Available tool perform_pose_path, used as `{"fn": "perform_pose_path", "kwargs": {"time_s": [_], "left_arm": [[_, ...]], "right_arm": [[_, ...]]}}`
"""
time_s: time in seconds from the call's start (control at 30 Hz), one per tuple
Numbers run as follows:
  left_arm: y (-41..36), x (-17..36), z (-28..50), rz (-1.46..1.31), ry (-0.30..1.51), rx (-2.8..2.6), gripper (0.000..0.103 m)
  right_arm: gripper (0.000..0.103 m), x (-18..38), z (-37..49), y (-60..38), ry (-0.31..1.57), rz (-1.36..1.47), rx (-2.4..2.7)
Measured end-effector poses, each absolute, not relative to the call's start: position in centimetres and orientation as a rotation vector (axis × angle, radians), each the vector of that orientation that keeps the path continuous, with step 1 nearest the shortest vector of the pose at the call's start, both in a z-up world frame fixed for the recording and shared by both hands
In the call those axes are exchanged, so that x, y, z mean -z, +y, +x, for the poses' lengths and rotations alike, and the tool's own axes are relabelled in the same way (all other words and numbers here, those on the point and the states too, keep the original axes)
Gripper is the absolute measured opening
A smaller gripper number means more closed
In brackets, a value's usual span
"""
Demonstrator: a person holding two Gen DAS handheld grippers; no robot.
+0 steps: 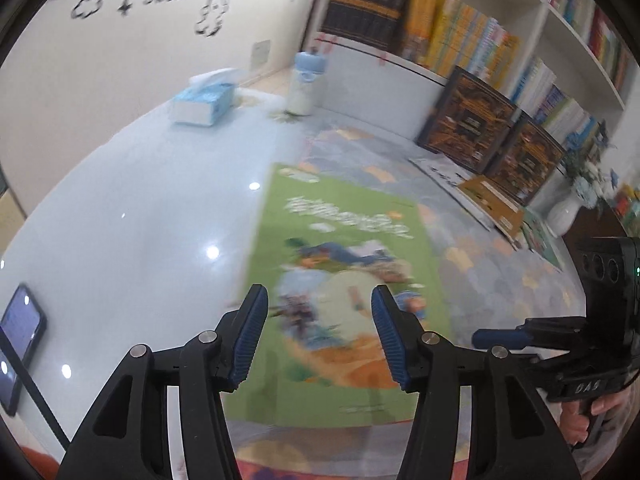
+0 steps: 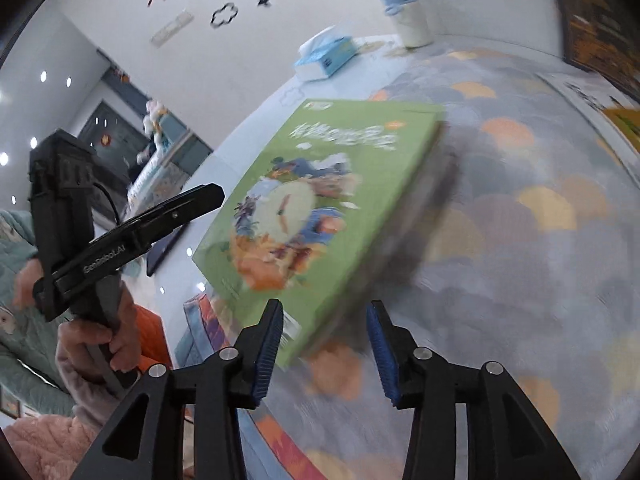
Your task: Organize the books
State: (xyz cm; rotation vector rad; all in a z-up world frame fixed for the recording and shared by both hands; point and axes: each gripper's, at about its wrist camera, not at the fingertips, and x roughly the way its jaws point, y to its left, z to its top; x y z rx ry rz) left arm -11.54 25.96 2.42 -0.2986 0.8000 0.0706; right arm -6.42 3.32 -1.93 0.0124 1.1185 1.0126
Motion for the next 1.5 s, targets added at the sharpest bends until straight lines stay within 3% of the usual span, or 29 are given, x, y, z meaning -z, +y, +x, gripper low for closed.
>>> {"fn": "perform_pose_path", "kwargs": {"time_s": [0.07, 0.43, 0.63, 0.77, 1.03, 1.4, 1.5], "left_arm": [[23.9, -2.8, -10.4, -0.261, 0.803, -0.038, 0.054], [10.0, 0.1, -4.4, -0.195, 0.867, 0.252, 0.054], [5.9, 2.1, -2.8, -0.171, 0.929, 0.341, 0.054], [5.9, 2.9, -2.3, -0.174, 0.95, 0.356, 0.054], [7.7, 4.6, -1.1, -0.213, 0.996, 0.343, 0.054], [8.3, 5.0, -1.4, -0.241, 0.994, 0.375, 0.054], [8.1, 5.0, -1.5, -0.238, 0.991, 0.379, 0.054]], "right_arm": [[0.051, 1.6, -5.5, 0.2, 1.096, 0.063, -0.967], [0.051, 3.7, 5.8, -20.8, 1.092, 0.636, -0.64], [0.051, 3.8, 11.2, -24.9, 1.019, 0.738, -0.521], [0.051, 5.4, 16.0, -25.6, 1.066, 0.77, -0.429], [0.035, 7.6, 20.0, -25.4, 1.016, 0.833, -0.41], [0.035, 7.3, 20.8, -24.1, 0.862, 0.79, -0.362], [0.02, 7.3, 20.9, -23.7, 0.821, 0.782, -0.341]]}}
